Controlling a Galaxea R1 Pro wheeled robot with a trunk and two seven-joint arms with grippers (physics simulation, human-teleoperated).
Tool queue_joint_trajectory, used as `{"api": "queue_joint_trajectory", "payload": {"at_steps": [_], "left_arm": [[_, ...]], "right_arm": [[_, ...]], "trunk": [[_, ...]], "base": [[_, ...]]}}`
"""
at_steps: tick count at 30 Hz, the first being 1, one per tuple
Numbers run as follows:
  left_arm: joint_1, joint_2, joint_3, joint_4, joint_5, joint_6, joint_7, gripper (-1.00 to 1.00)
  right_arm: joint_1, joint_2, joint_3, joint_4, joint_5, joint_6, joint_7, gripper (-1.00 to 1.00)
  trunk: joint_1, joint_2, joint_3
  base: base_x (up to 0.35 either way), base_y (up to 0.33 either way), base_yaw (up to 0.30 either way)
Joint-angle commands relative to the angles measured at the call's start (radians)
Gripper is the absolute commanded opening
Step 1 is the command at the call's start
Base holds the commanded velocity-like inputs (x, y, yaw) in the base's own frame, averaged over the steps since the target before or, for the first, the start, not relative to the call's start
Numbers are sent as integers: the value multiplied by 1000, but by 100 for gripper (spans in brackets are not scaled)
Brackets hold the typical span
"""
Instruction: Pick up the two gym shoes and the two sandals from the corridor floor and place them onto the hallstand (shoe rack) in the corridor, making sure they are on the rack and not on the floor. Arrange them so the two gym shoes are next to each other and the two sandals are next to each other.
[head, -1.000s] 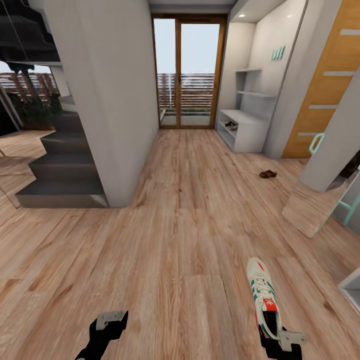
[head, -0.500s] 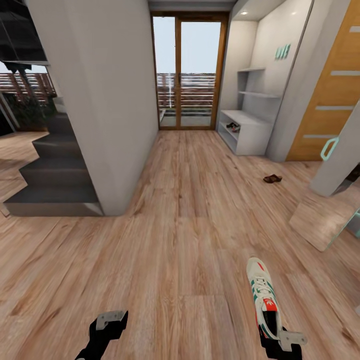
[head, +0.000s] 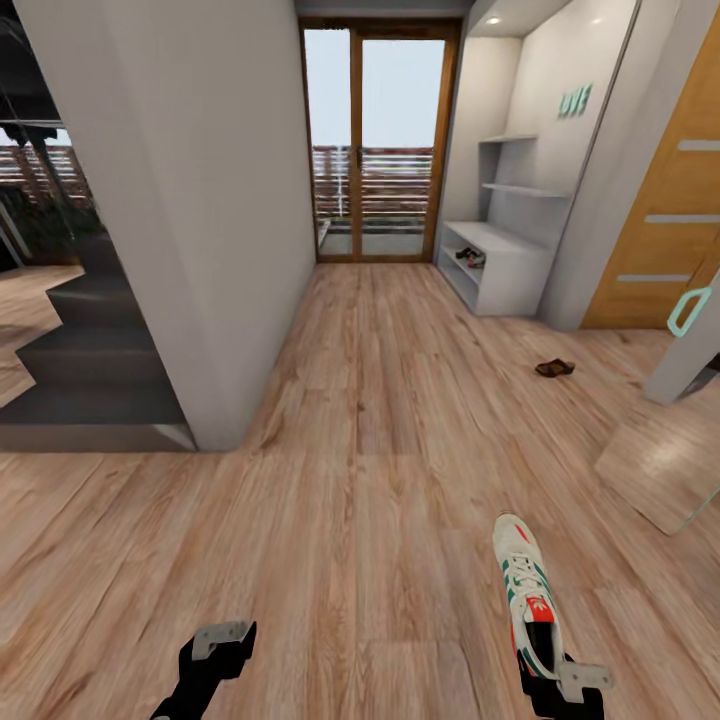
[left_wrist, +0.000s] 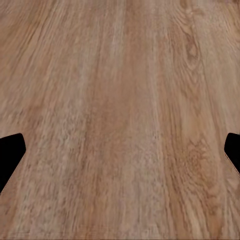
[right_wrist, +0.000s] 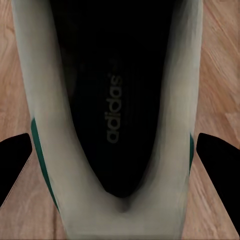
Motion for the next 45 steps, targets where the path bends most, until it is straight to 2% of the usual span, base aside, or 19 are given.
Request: {"api": "queue_joint_trajectory", "payload": {"at_steps": [1,40,45], "left_arm": [[-1,-1,9,0,-10,-4,-6,100],[-1,-1,8,0,-9,-4,-6,100],[-1,-1,8,0,-8,-4,-6,100]], "right_arm": [[0,0,8,0,-3,-2,-7,-100],[-1,0,7,-2,-7,-2,-10,-100],[-1,0,7,-2,-6,-2,-9,-100]], "trunk": [[0,0,-1],[0,0,-1],[0,0,-1]], "base": [[339,0,0],[339,0,0],[339,0,-152]]}}
